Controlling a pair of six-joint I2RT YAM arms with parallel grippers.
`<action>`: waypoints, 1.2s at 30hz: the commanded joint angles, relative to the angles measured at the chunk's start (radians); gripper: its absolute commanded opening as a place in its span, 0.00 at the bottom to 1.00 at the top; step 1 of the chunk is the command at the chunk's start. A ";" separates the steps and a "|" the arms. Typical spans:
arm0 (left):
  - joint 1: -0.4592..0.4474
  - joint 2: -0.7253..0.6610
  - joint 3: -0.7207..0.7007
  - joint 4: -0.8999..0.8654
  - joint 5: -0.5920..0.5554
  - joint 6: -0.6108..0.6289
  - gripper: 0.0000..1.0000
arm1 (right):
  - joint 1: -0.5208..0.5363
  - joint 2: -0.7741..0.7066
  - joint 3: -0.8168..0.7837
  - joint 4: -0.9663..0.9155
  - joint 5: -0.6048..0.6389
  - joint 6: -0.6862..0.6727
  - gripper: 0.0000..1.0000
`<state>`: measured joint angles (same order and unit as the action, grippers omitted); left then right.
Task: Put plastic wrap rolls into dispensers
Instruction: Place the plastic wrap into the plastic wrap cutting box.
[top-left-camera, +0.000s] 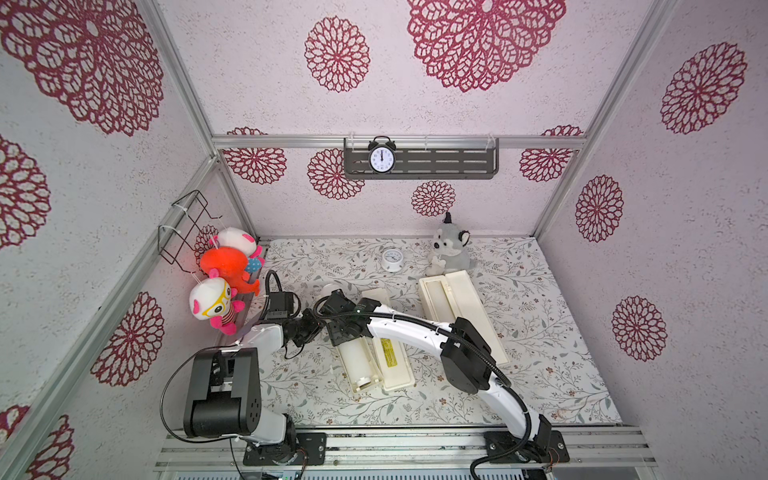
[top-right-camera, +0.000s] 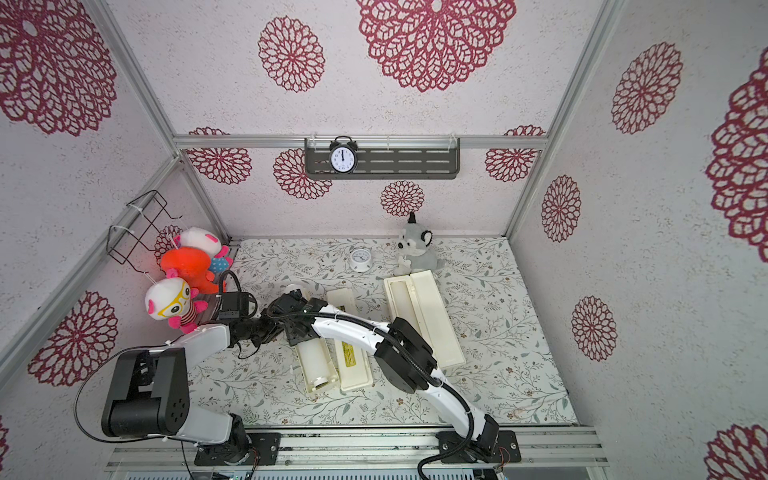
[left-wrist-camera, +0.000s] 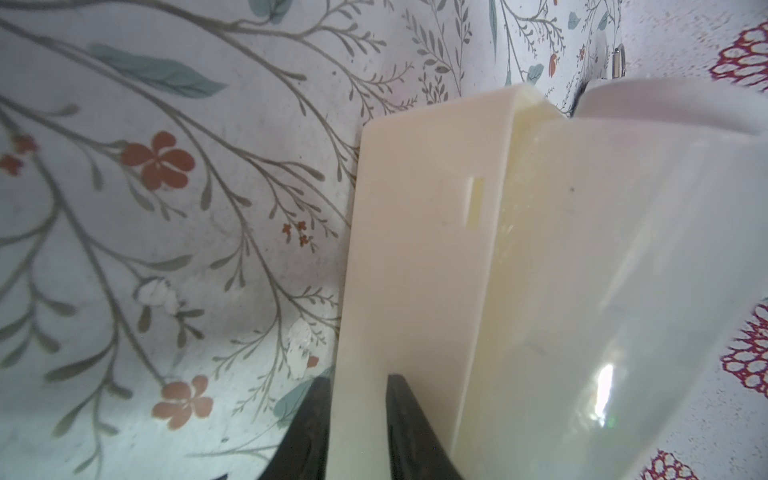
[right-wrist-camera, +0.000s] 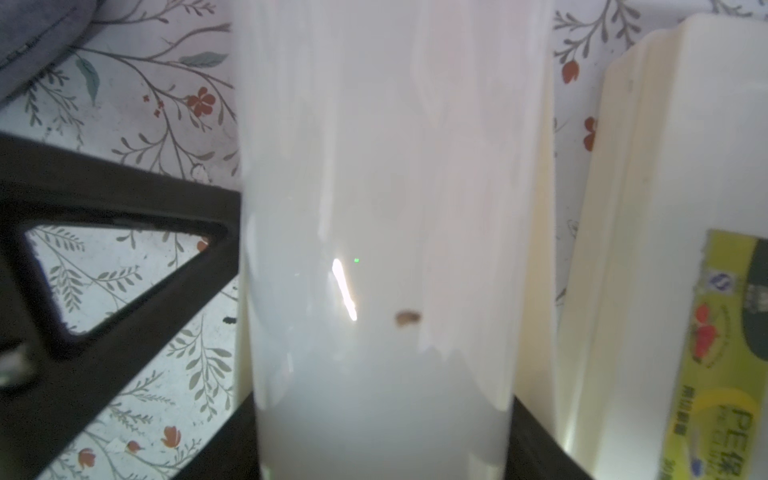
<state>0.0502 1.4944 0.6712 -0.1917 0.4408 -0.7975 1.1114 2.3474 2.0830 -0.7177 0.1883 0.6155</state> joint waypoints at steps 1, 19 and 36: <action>-0.019 0.019 -0.004 0.029 0.018 0.003 0.28 | 0.005 -0.136 0.015 0.027 0.023 -0.029 0.46; -0.050 0.037 0.001 0.038 0.000 0.004 0.28 | -0.042 -0.243 -0.042 0.135 -0.058 0.012 0.45; -0.050 0.026 0.006 0.021 -0.016 0.015 0.28 | -0.027 -0.181 0.010 -0.017 -0.086 0.011 0.45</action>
<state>0.0063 1.5230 0.6712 -0.1787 0.4328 -0.7933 1.0760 2.2436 2.0098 -0.7734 0.0814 0.6205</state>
